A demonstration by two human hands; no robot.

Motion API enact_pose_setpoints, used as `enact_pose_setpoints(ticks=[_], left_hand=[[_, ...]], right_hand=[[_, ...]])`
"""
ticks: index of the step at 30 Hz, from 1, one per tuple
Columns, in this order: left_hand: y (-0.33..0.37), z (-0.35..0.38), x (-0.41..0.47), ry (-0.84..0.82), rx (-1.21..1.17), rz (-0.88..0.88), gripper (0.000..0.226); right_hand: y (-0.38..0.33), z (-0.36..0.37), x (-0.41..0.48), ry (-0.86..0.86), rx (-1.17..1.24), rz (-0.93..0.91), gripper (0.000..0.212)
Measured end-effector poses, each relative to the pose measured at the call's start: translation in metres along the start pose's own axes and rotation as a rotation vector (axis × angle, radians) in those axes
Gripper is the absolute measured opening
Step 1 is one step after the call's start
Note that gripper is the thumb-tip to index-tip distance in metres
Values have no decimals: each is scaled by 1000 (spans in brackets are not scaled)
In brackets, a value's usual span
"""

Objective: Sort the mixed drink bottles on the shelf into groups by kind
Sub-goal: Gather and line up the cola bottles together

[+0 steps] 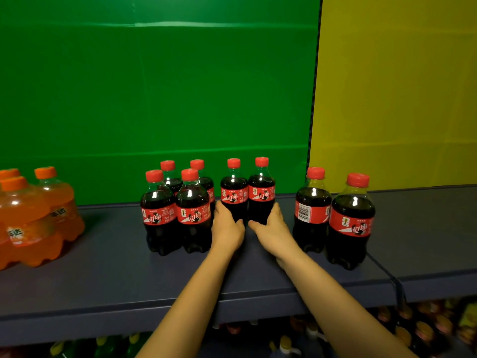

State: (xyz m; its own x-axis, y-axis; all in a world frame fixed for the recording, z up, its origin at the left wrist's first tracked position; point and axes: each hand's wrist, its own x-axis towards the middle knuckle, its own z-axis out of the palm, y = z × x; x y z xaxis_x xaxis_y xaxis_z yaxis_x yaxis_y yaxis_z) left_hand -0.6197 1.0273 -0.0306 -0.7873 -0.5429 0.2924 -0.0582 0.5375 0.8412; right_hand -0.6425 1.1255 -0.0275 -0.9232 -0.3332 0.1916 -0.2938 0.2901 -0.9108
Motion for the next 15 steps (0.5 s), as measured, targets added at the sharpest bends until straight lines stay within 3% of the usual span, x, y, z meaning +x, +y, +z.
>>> enact_pose_setpoints(ticks=[6, 9, 11, 13, 15], left_hand=[[4, -10, -37, 69, 59, 209, 54], [11, -7, -53, -21, -16, 314, 39], [20, 1, -56, -138, -56, 346, 42], [29, 14, -58, -205, -60, 364, 55], [38, 28, -59, -254, -77, 347, 71]], right_hand=[[-7, -33, -61, 7, -252, -340, 53], [-6, -55, -91, 38, -305, -535, 39], [-1, -71, -102, 165, -361, -627, 36], [5, -85, -108, 396, -377, -671, 38], [13, -98, -107, 611, -323, -635, 51]])
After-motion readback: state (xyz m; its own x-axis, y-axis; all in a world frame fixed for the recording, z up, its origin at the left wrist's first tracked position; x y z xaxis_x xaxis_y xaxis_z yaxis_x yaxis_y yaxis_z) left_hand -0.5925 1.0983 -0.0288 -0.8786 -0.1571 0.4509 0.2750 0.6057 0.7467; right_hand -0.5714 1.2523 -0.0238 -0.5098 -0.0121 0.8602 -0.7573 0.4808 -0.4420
